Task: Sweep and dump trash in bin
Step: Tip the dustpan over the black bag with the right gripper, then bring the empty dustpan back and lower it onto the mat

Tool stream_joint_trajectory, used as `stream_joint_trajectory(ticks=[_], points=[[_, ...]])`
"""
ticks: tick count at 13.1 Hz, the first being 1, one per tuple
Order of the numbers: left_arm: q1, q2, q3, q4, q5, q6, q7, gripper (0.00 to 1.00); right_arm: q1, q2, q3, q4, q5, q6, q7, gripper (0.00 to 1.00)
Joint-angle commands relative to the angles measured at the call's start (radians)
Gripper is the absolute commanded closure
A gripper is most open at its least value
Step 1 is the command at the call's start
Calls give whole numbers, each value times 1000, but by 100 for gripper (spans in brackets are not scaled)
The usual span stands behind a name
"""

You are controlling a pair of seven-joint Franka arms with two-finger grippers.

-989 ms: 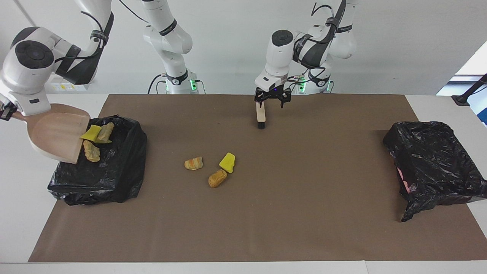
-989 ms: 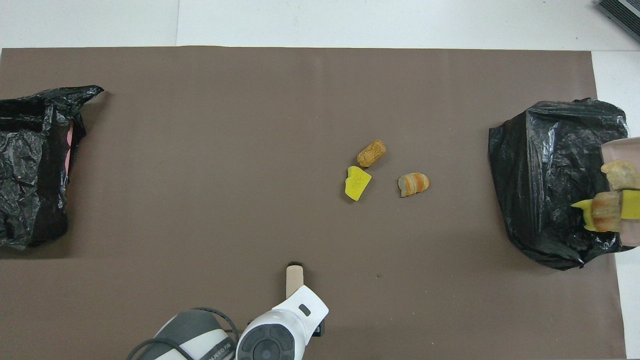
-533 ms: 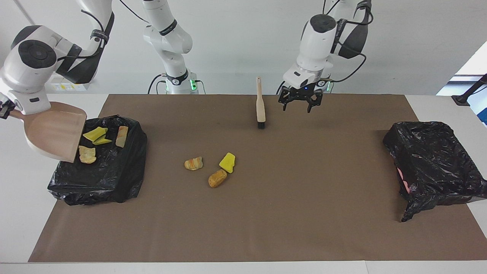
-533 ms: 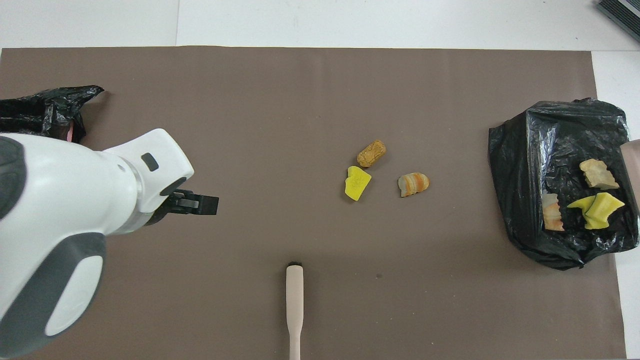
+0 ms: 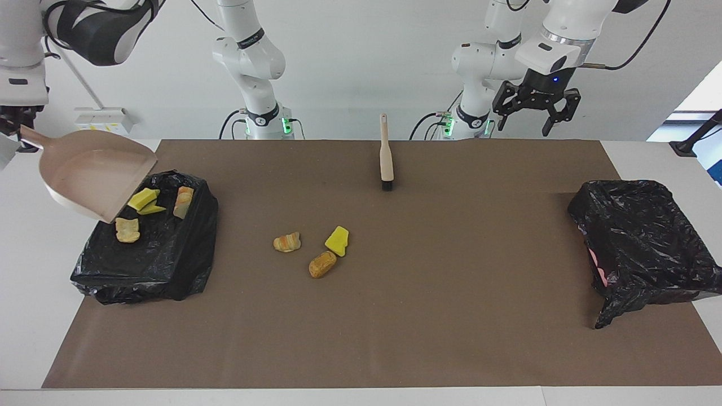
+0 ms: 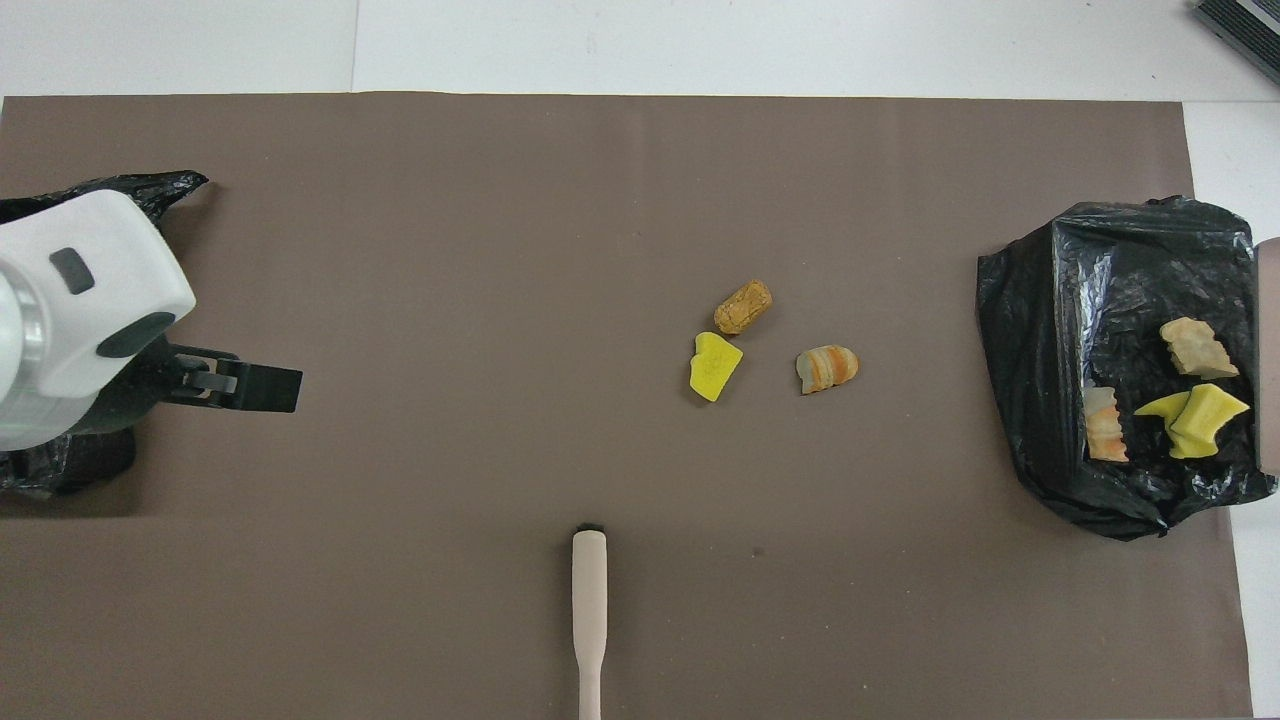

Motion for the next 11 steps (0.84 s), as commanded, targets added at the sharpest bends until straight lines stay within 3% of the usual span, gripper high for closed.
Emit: stream_joint_trajectory(ticks=[1, 4, 8, 11], points=[[30, 87, -4, 126, 27, -74, 18, 0, 55, 1, 37, 11, 100, -150, 299, 100], [111, 173, -26, 260, 22, -166, 18, 0, 209, -14, 45, -8, 201, -262, 695, 100], [133, 156, -30, 254, 30, -164, 19, 0, 384, 36, 45, -13, 350, -250, 1176, 100], [125, 155, -30, 252, 7, -167, 19, 0, 533, 121, 45, 8, 437, -165, 1520, 100]])
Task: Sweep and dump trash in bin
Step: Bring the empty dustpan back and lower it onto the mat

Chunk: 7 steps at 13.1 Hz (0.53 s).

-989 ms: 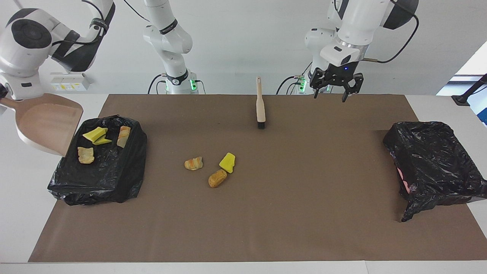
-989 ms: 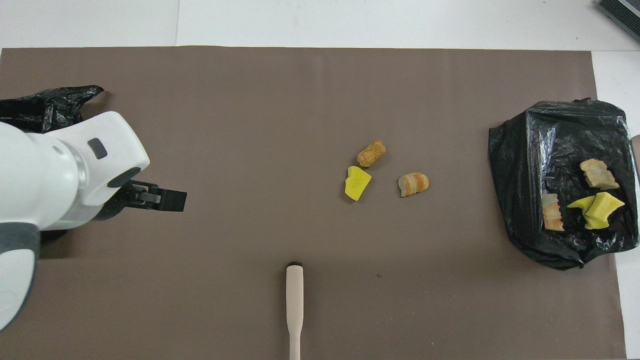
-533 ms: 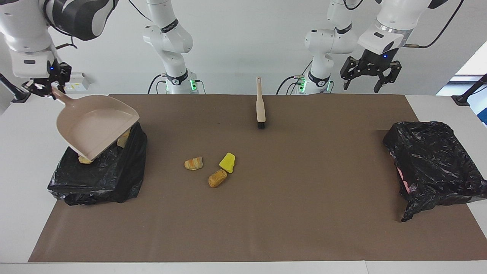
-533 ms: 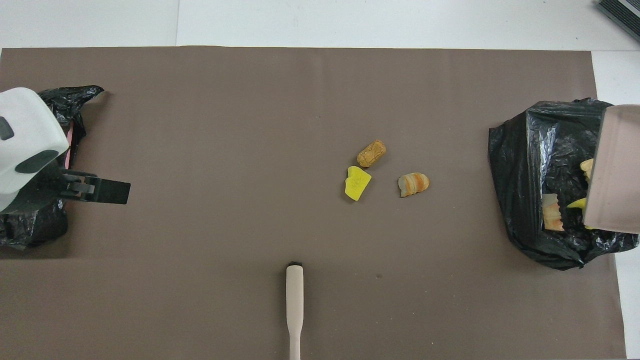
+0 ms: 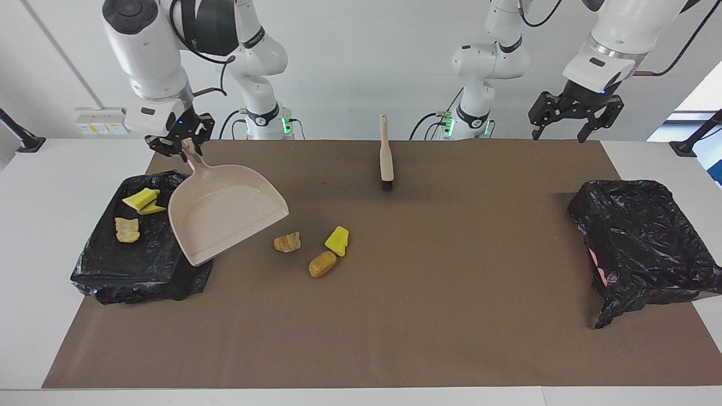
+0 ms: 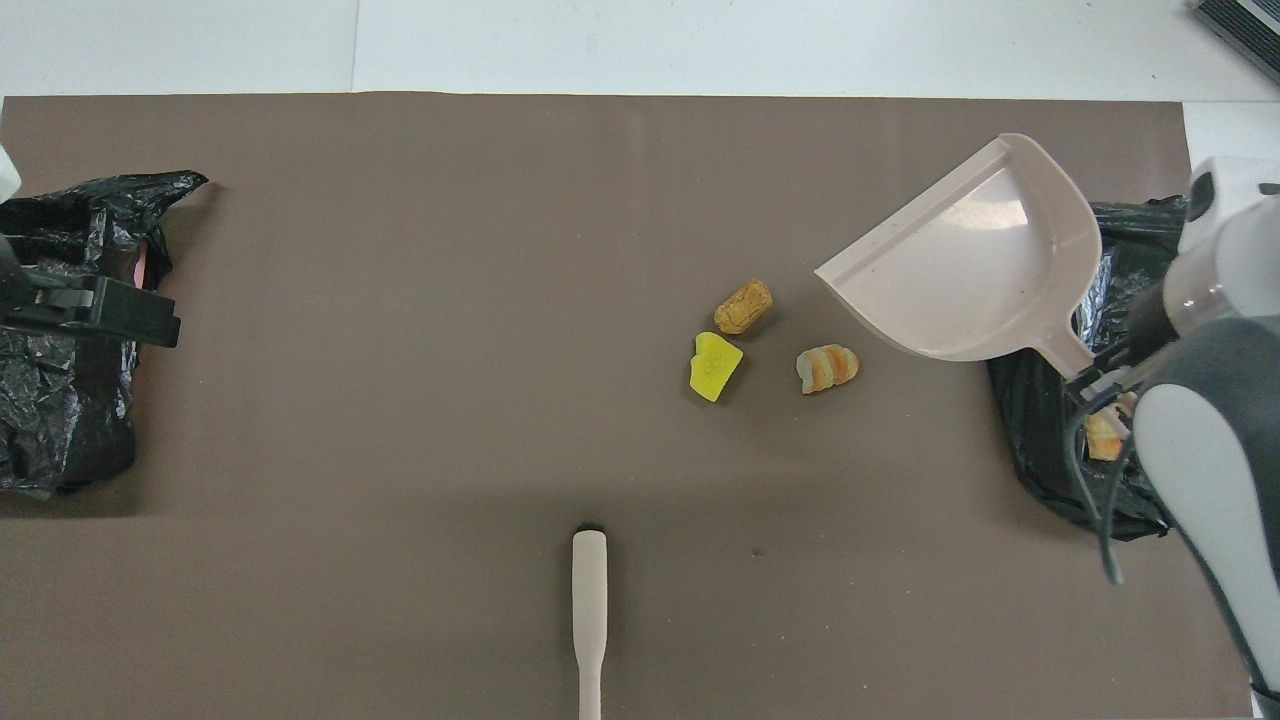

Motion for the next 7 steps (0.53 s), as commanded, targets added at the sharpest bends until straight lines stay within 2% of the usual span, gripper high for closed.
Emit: stream_joint_trajectory(ticks=[1, 4, 7], points=[[8, 5, -12, 25, -1, -29, 7, 0, 119, 108, -8, 53, 57, 46, 262, 100], [11, -4, -8, 18, -4, -23, 7, 0, 217, 297, -7, 245, 99, 45, 523, 100], [10, -9, -5, 15, -3, -18, -8, 0, 294, 452, -4, 413, 110, 72, 658, 100]])
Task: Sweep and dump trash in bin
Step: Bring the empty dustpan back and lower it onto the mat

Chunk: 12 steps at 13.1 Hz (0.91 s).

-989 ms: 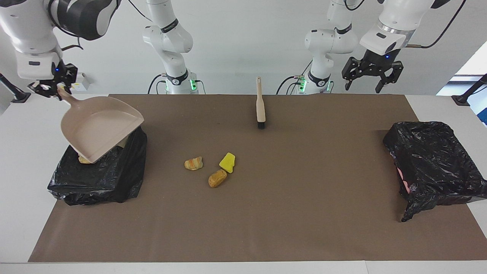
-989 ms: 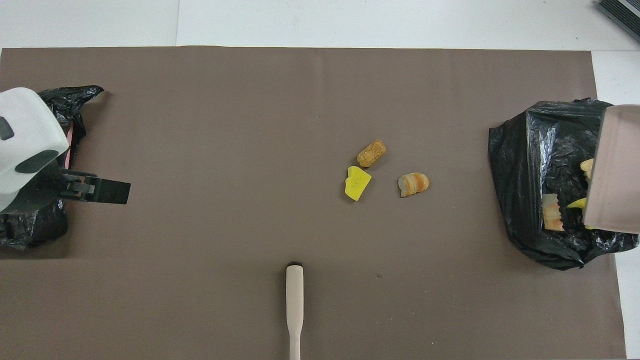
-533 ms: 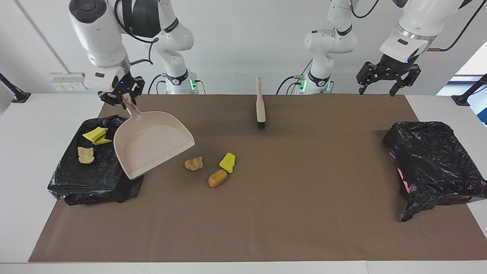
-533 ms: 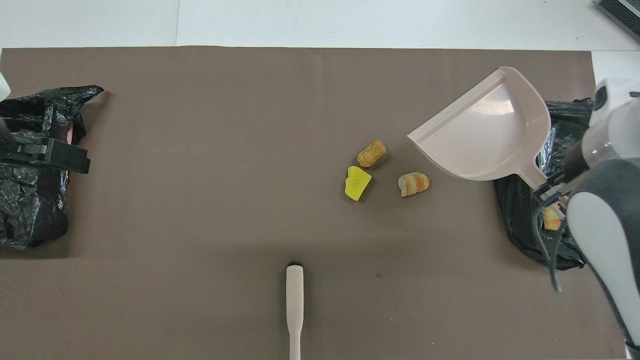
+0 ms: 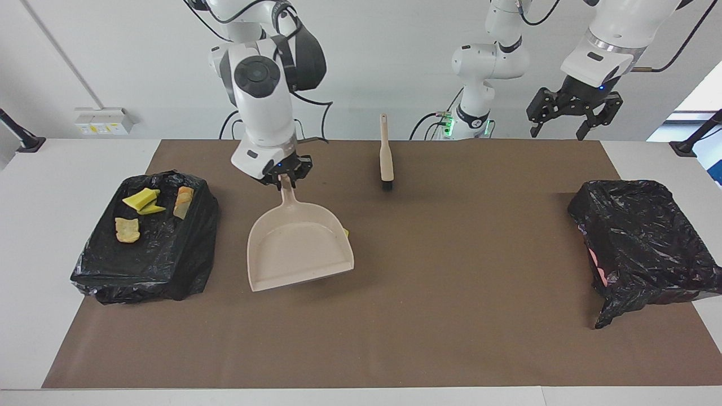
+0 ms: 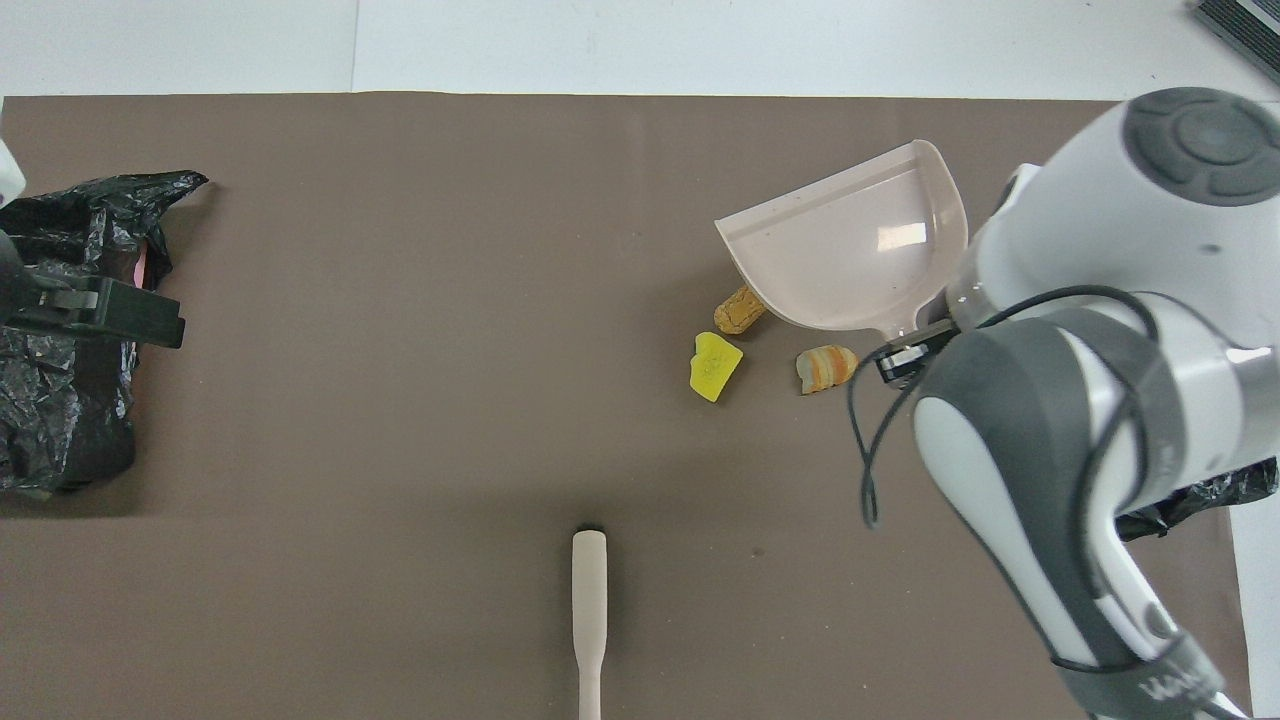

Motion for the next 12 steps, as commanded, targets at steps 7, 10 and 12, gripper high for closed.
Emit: stream_joint_trajectory(ticks=[7, 10, 12], points=[[14, -6, -6, 5, -2, -17, -5, 0, 134, 352, 32, 281, 58, 219, 257, 100], [5, -10, -7, 2, -2, -19, -5, 0, 165, 395, 32, 281, 58, 270, 280, 100], [0, -10, -10, 2, -2, -20, -5, 0, 177, 391, 32, 277, 60, 252, 283, 100]])
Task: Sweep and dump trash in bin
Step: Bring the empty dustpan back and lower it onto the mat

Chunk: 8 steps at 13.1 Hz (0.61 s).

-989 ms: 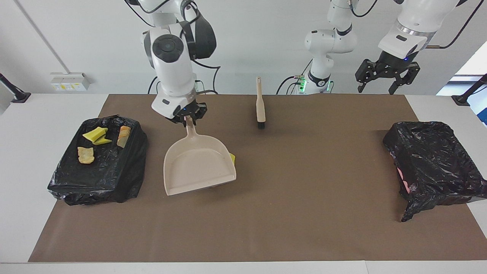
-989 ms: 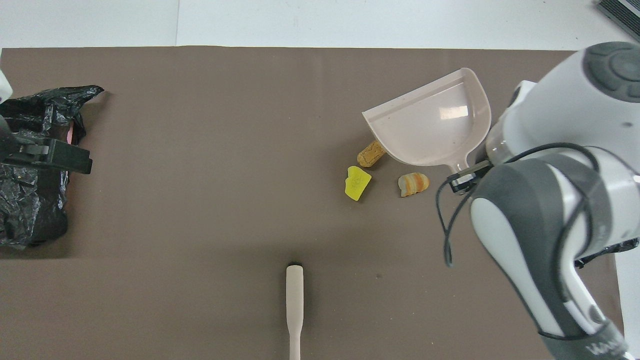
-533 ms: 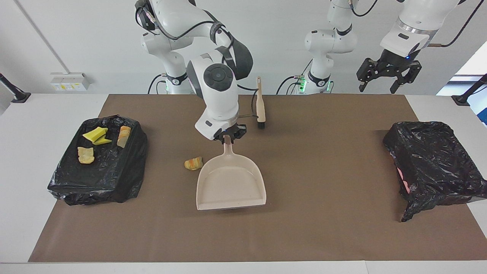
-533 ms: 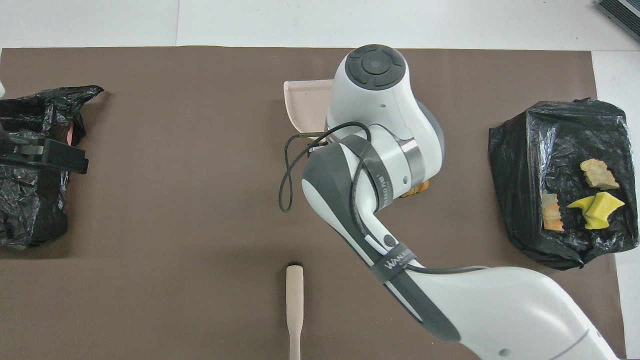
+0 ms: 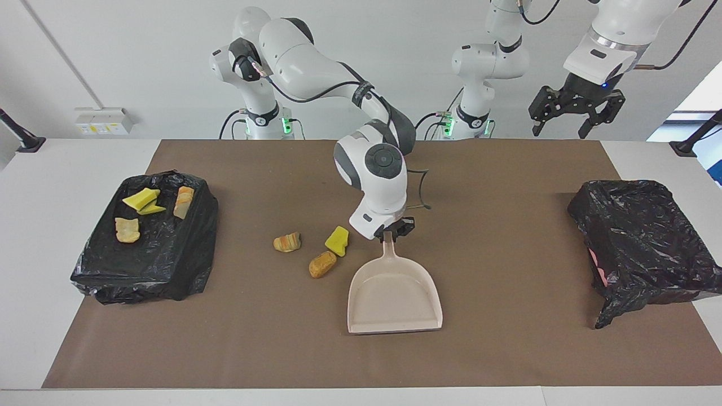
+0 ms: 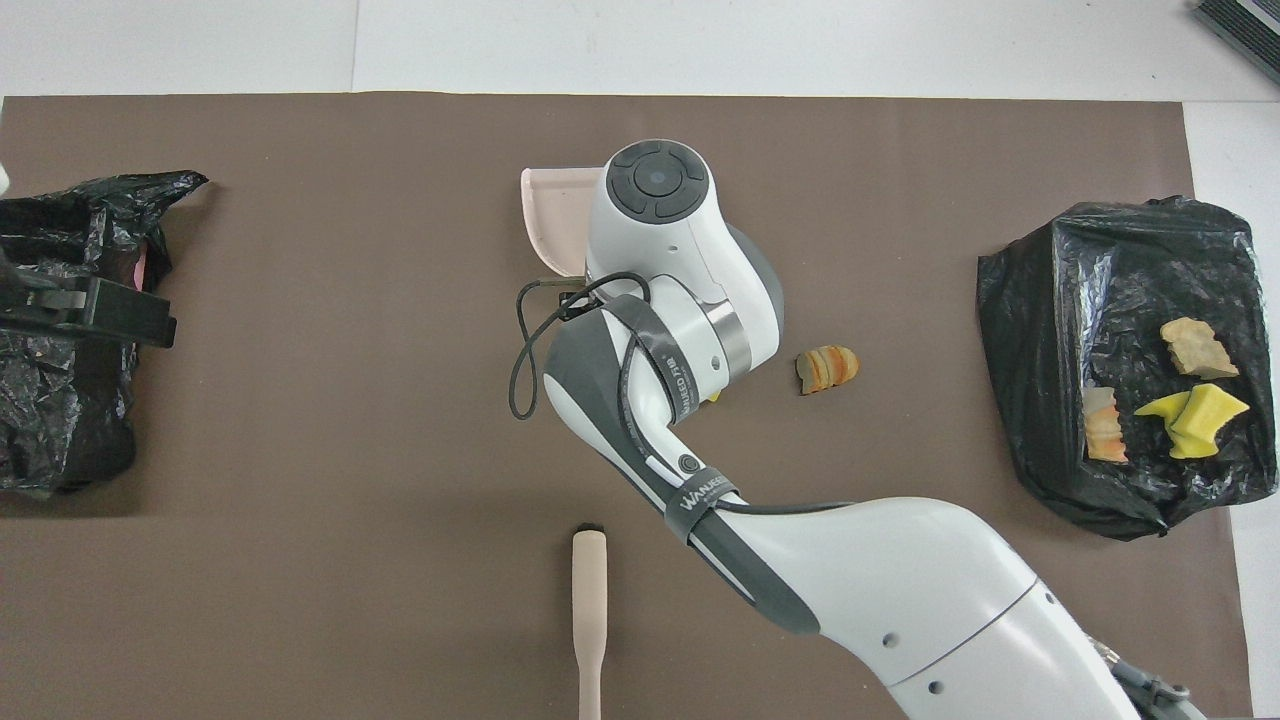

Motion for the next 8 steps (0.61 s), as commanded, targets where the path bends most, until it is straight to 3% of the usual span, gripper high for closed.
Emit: stream_joint_trajectory(ticks=[1, 3, 4, 5, 8], points=[[1, -11, -5, 2, -2, -22, -3, 0, 5, 18, 2, 34, 21, -8, 25, 100], [7, -11, -3, 2, -2, -34, -3, 0, 3, 16, 2, 31, 24, -6, 27, 100], [8, -11, -3, 2, -2, -33, -1, 0, 2, 15, 2, 29, 26, -3, 23, 71], [7, -12, -3, 1, -2, -33, 1, 0, -1, 13, 2, 26, 24, 7, 11, 1], [5, -17, -5, -10, -4, -20, 7, 0, 0, -27, 2, 22, 34, 3, 11, 0]])
